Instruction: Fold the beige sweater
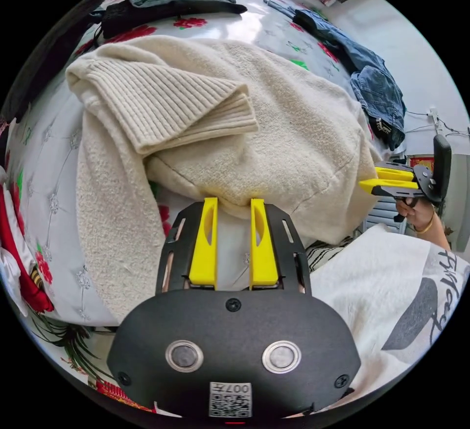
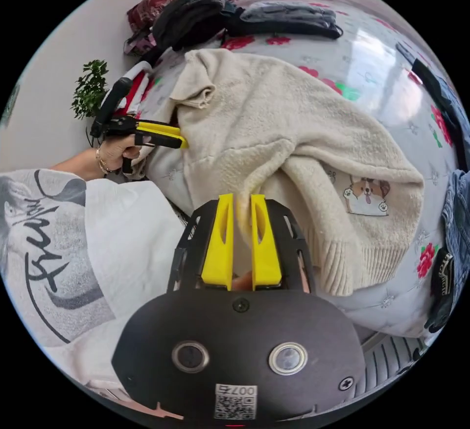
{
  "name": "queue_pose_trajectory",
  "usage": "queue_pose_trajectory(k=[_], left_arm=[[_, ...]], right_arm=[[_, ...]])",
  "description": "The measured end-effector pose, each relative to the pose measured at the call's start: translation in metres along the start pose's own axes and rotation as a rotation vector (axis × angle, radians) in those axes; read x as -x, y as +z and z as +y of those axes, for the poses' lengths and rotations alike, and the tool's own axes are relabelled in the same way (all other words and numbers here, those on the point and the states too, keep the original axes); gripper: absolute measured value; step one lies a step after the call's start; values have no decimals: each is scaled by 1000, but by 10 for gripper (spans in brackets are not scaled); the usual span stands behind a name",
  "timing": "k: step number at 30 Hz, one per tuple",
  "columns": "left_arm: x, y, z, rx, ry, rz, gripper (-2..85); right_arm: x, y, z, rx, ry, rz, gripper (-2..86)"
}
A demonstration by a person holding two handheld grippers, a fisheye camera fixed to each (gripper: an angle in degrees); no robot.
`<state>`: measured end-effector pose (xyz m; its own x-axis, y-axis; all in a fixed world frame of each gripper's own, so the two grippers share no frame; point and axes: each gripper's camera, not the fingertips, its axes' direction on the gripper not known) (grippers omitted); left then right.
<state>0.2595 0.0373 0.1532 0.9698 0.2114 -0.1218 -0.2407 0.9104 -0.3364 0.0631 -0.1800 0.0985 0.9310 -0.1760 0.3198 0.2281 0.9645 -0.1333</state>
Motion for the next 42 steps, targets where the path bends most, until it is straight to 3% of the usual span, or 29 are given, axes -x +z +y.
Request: queue_pose_trajectory(k=[3,10,13,15,17,19,22,24,28,32,34,37,42], left_arm=[[-3,-34,5,-64,-6,83,44],[17,-210,-21,-569,66,494,38],[44,-257,-59,-791,-118,600,40],[45,-272,-71,-846,-215,488,41],[25,-273,-75,-774,-221,251,55],[2,-252,-66,-690,-142,125,59],[-33,-181,-45,-450,-27,46,66],[-60,-139,-34,-337,31,65,81],[-138,-82,-39,-162,219,-79,103],[-181,-40,-57,6,317,-216,95],[-194,-39,-54,-12,391,-266,80],[-203,-48,-45,7,444,-260,52],[-183,-84,12,99,420,-363,35]], right_arm=[[-20,-53,6,-123,-71,-169,18],[-109,-252,9,-611,-59,-448,17],[-173,-306,-9,-826,195,-458,33],[-211,-320,-5,-948,378,-411,51],[-221,-320,6,-953,376,-348,62],[-225,-302,19,-881,344,-207,71],[-241,-229,44,-598,335,39,83],[-259,-171,71,-449,355,31,89],[-256,-127,86,-406,321,-67,90],[-246,-90,61,-247,284,41,54],[-245,-91,54,-196,265,65,31],[-235,-135,62,-250,136,11,11],[-252,-307,152,-794,144,-2,6]])
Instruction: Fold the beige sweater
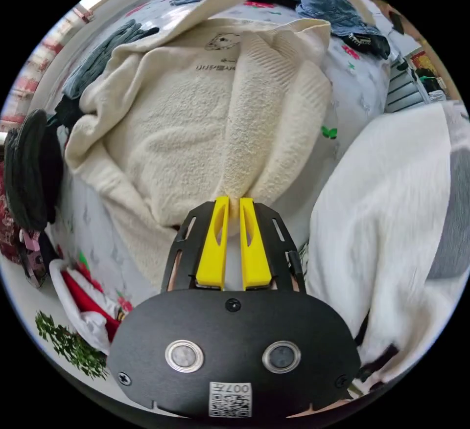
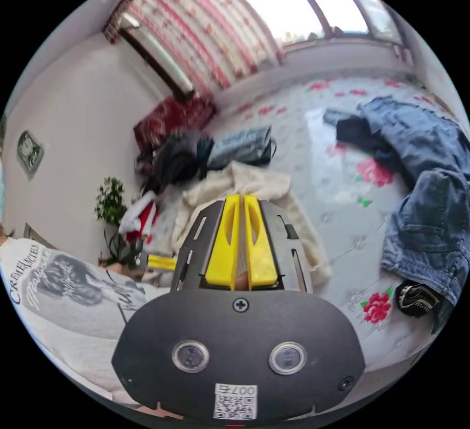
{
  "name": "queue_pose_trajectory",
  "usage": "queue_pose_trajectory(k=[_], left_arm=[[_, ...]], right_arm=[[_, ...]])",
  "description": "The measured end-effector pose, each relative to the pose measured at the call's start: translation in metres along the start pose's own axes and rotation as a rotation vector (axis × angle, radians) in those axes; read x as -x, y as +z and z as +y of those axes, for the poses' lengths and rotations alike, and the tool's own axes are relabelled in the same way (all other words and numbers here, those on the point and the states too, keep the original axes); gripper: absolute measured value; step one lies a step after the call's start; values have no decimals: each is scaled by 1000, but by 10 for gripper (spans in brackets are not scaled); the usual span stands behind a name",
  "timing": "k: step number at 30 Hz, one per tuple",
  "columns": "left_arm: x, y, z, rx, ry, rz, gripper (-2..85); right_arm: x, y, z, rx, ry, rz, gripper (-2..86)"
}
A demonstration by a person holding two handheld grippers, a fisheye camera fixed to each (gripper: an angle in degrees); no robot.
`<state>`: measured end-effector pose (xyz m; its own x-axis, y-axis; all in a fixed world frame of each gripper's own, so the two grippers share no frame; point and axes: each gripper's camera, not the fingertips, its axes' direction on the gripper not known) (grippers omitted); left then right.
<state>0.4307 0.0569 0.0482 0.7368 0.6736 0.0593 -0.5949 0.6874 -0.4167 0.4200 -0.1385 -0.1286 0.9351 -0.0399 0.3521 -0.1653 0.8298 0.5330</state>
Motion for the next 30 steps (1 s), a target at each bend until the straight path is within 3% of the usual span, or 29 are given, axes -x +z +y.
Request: queue_pose_trajectory(k=[4,6,10,17,21,26,30], left_arm=[[42,-8,92,15,-271,16,37],[53,-14,120,-24,-363,55,46],[50,-41,148,-119,-464,72,62],[58,-94,187,-154,-566,-27,20],[89,-98,191,-211,-658,-50,51],[137,-37,127,-254,-792,101,99],[156,25,84,-68,-832,146,92]], right_arm=[[-35,-92,-8,-247,95,211,19],[-61,-98,4,-249,208,406,46],[-71,-68,42,-197,275,455,83],[-24,129,99,235,48,306,86],[7,261,127,460,-112,322,75],[18,381,158,646,-176,417,64],[31,409,195,646,-318,446,49]])
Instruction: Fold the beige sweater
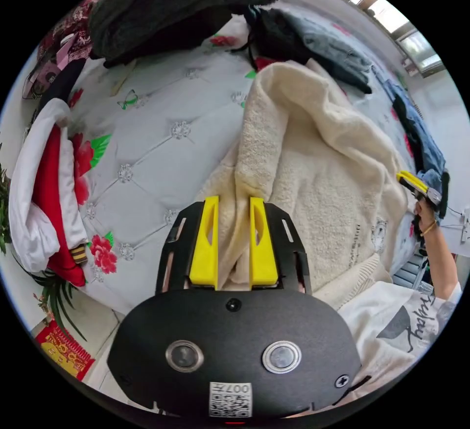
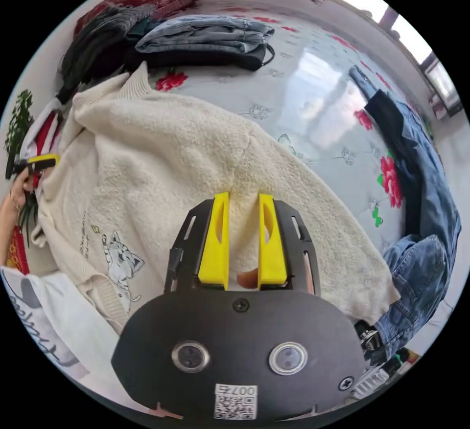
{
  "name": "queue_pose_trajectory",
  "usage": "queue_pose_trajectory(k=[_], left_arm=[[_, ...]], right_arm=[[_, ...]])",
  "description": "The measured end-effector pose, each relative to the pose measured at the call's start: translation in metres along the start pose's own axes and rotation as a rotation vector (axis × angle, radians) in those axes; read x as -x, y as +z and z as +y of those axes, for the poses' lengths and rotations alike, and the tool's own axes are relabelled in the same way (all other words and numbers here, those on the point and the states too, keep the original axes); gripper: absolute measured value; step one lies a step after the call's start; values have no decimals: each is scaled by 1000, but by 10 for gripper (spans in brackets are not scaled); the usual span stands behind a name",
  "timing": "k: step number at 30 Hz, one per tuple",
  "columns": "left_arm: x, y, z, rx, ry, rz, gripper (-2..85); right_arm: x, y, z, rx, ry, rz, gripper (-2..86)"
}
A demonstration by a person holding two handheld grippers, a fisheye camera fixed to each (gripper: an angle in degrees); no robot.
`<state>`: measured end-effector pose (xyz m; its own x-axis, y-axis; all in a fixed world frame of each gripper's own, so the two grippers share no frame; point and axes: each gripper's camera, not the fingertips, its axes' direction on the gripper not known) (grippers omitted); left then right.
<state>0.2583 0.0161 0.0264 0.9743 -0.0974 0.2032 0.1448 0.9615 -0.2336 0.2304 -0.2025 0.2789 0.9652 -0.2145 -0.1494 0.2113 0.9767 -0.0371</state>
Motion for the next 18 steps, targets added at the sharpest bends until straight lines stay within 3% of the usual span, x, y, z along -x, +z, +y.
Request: queue_pose_trajectory(k=[4,7,10,12,18], left_arm=[[21,-7,-15,11,64,13,50],[53,-30,-31,2,100,-98,28],[85,-49,-56,-36,70,106,25],[94,-43,-72,5,55,235,33],[65,-69,-78,-159,144,51,81]], right_arm=[[19,17,29,74,-166,212,37],[-4,30,57,137,-182,326,31],[-48,25,67,159,-20,199,31],[-73,11,66,150,132,-19,28],[-55,-64,46,-163,94,-168,27]])
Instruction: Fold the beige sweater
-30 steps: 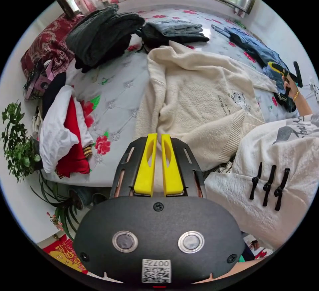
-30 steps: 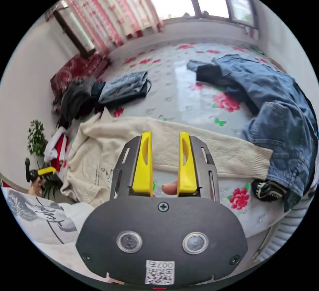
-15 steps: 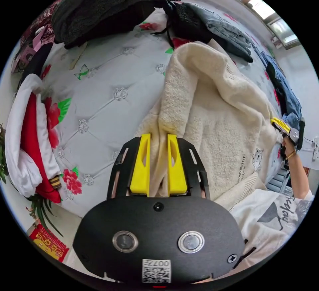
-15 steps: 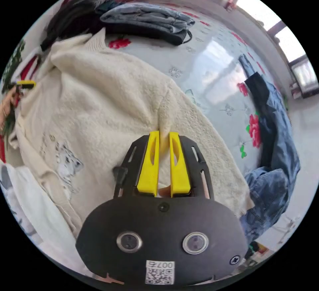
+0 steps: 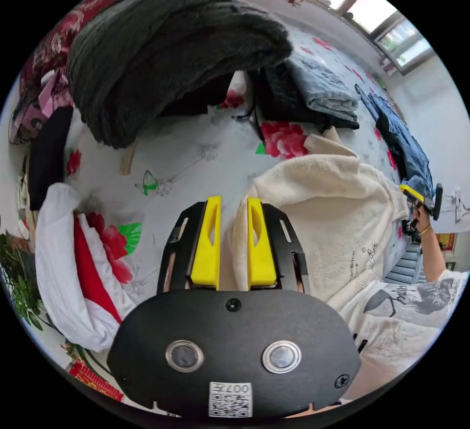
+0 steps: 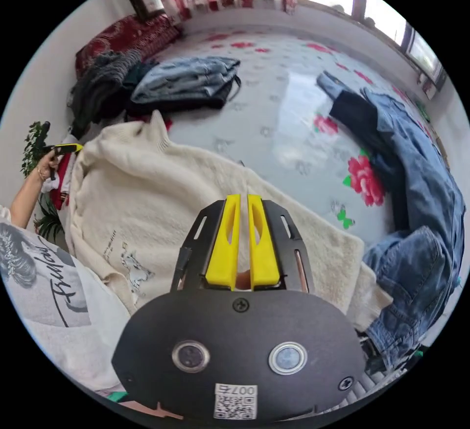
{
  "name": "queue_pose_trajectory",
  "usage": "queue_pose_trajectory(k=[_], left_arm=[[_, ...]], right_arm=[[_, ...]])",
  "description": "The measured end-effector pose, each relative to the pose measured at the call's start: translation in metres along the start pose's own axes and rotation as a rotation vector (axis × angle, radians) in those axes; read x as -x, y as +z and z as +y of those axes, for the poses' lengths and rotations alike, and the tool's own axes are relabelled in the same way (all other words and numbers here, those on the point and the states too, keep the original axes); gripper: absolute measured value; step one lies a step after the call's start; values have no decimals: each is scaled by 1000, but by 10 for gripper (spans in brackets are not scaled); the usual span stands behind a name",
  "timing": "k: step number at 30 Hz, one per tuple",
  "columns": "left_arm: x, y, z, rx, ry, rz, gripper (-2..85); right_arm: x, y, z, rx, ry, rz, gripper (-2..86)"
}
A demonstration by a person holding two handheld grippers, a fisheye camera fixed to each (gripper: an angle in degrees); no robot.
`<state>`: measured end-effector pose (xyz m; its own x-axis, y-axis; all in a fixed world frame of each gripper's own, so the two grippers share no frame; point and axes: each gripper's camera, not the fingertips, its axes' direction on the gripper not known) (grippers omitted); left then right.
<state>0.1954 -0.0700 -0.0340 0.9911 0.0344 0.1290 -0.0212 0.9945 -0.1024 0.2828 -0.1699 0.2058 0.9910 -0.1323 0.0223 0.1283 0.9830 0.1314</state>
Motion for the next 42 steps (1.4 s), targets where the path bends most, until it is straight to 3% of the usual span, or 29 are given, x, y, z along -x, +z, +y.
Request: queue_pose_trajectory(k=[2,4,10,12,16,18,21,23,26,30,34,42], left_arm=[[-31,-9,-4,-119,105,29,85],[-53,-1,-16,-122,179,50,100],[-100,94,-46,127,323,17,91],[-105,109,-41,138,331,-26,70],[-104,90,-14,17,372,-55,12],[-102,70,-7,-57,368,-65,4],[-96,47,-18,-207,318,-106,3],[-86,57,-57,-193,177,-91,15],[-78,92,-89,-60,96,-115,54],[-76,70,-59,-120,54,-128,53],[-90,40,32,-189,88,-164,36],[-145,52,153,-14,251,-66,34]], right_arm=[[16,3,-26,-30,-45,-101,34],[37,19,-60,-33,-99,-202,40],[134,121,-158,111,-259,-296,57],[156,170,-166,269,-255,-321,47],[172,125,-144,133,-383,-222,20],[162,48,-120,-129,-402,-130,13],[132,-21,-122,-321,-276,-33,16],[116,-25,-136,-331,-196,-62,23],[98,2,-152,-163,-73,29,37],[92,-24,-94,-154,-54,-21,51],[86,-37,2,-93,-17,-65,55],[113,-39,178,155,34,-253,61]])
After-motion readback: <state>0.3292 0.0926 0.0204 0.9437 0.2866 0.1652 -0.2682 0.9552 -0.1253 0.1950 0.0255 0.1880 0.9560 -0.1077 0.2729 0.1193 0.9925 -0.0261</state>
